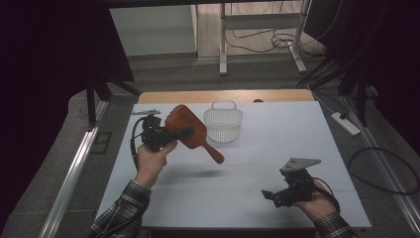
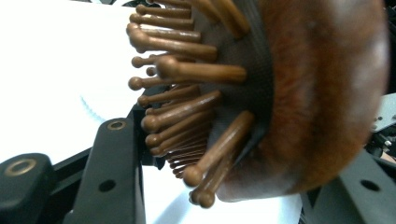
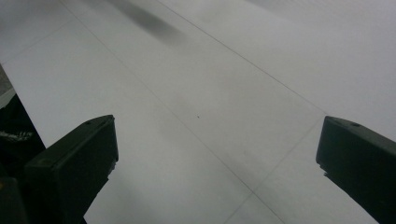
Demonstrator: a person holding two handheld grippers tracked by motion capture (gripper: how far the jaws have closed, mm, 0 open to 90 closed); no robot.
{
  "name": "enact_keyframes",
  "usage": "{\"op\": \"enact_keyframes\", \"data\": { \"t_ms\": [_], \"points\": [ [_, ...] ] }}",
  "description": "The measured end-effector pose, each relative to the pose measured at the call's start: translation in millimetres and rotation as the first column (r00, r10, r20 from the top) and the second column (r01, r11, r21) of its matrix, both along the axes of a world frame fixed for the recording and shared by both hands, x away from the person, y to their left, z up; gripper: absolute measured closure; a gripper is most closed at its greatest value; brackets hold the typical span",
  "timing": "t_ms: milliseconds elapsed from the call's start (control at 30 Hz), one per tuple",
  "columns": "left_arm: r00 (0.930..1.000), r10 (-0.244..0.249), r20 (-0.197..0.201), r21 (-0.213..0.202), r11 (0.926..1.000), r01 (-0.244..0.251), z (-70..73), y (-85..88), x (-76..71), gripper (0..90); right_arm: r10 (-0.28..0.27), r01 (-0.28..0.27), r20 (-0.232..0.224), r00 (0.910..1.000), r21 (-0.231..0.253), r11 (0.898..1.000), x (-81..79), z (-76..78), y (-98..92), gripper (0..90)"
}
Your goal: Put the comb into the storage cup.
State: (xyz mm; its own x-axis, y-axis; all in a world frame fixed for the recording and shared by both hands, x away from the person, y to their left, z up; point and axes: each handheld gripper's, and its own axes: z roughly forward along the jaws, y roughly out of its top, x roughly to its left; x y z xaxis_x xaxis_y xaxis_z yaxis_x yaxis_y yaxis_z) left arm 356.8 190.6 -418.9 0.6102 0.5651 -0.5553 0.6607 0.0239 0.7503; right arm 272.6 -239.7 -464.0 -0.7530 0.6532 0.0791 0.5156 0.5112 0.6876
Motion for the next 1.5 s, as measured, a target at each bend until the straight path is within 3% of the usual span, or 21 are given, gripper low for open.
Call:
{"op": "enact_keyframes", "data": {
  "t_ms": [600,1233,1500],
  "points": [
    [0.9998,0.018,0.012,-0.012,0.9998,-0.018,18.8,4.1,13.0,50.4,-0.078,0.079,-0.006,0.9969,0.020,0.997,-12.8,-0.4,-28.8,0.0],
    [0.9985,0.042,0.036,0.002,0.9991,-0.042,45.7,0.0,33.5,50.4,-0.184,0.184,-0.014,0.9827,-0.020,0.983,-29.7,-0.3,-60.1,0.0],
    [0.9975,0.059,0.038,0.003,0.9982,-0.059,51.4,-0.9,42.4,50.5,-0.217,0.217,-0.017,0.9760,-0.001,0.976,-34.5,2.1,-66.8,0.0]
  ]
}}
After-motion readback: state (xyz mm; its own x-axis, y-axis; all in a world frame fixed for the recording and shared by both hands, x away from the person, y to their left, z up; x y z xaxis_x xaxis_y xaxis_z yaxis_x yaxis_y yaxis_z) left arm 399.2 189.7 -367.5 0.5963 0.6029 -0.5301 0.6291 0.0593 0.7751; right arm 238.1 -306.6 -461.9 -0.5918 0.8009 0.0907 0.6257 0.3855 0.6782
